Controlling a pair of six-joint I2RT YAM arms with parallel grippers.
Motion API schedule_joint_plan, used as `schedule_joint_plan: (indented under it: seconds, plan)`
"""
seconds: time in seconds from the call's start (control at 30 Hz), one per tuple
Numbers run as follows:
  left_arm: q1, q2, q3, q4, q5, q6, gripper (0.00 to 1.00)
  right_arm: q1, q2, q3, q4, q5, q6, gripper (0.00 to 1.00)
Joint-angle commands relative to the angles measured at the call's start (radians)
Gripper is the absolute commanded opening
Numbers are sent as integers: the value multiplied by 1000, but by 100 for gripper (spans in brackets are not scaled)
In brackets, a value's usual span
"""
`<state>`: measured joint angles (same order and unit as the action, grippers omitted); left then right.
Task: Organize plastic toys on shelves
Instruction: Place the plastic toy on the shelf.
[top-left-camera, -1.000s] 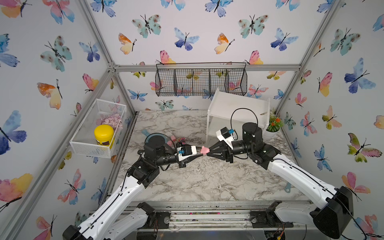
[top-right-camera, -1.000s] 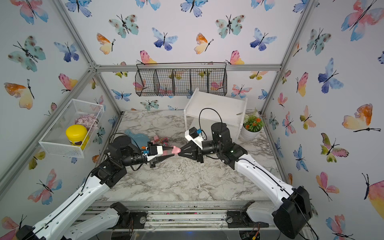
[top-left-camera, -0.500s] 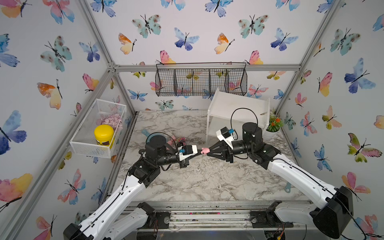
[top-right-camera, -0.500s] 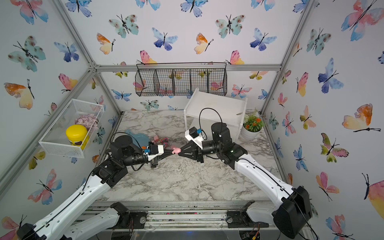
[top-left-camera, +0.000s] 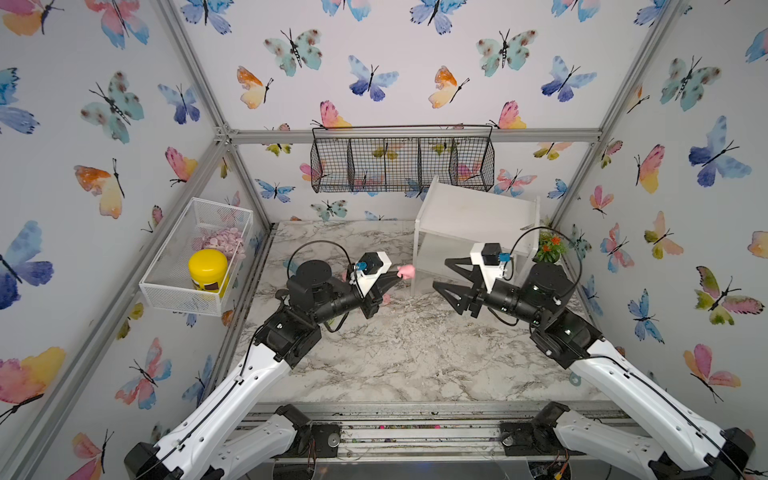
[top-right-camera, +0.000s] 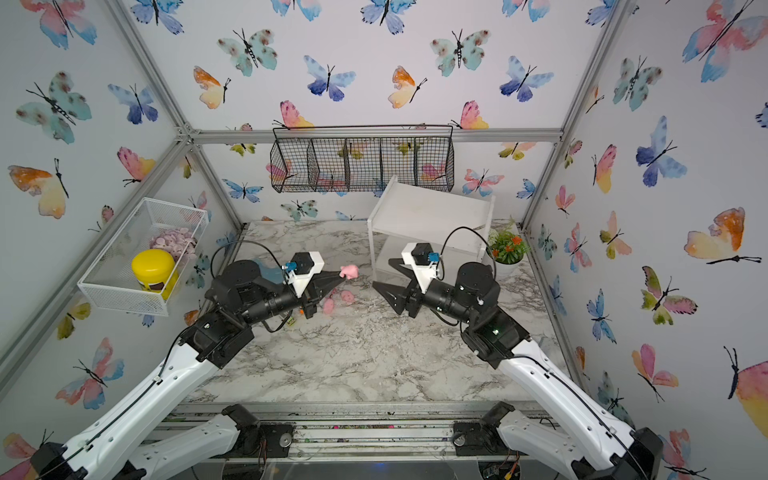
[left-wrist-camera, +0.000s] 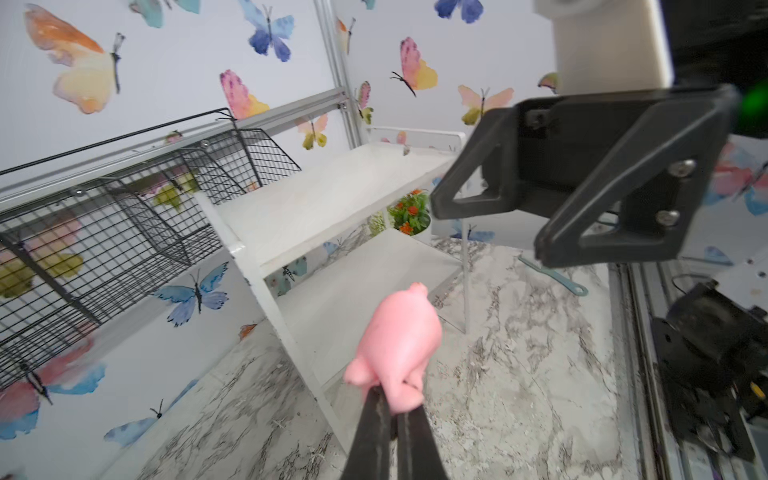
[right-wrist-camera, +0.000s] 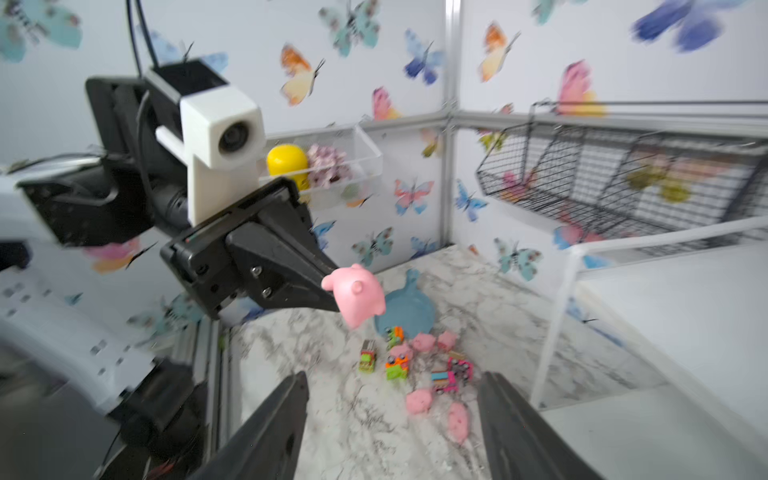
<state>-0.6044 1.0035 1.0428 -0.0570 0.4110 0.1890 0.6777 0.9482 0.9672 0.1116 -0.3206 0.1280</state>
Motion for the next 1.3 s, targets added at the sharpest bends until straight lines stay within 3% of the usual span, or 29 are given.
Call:
schedule_joint_plan:
  seconds: [0.0, 0.07, 0.27, 0.43, 0.63, 0.9, 1.27]
  plan:
    - [-6, 96, 124, 46, -132, -247, 0, 0, -21, 49, -10, 422, 139, 70]
    - [-11, 175, 224, 13, -145, -303, 0, 0, 1, 105, -78, 498, 161, 70]
    - [-103, 392, 483, -87, -358, -387, 0, 0, -2, 146, -169, 617, 211, 70]
    - [-198, 546, 645, -183, -614, -397, 0, 1, -36, 130, -178, 642, 199, 70]
    - [-232, 675, 790, -279, -834, -417, 0, 0, -58, 130, -196, 645, 180, 70]
    - [-237, 737, 851, -330, -872, -446, 0, 0, -68, 133, -211, 636, 168, 70]
    - [-254, 777, 898, -385, -838, -453, 0, 0, -71, 127, -208, 627, 167, 70]
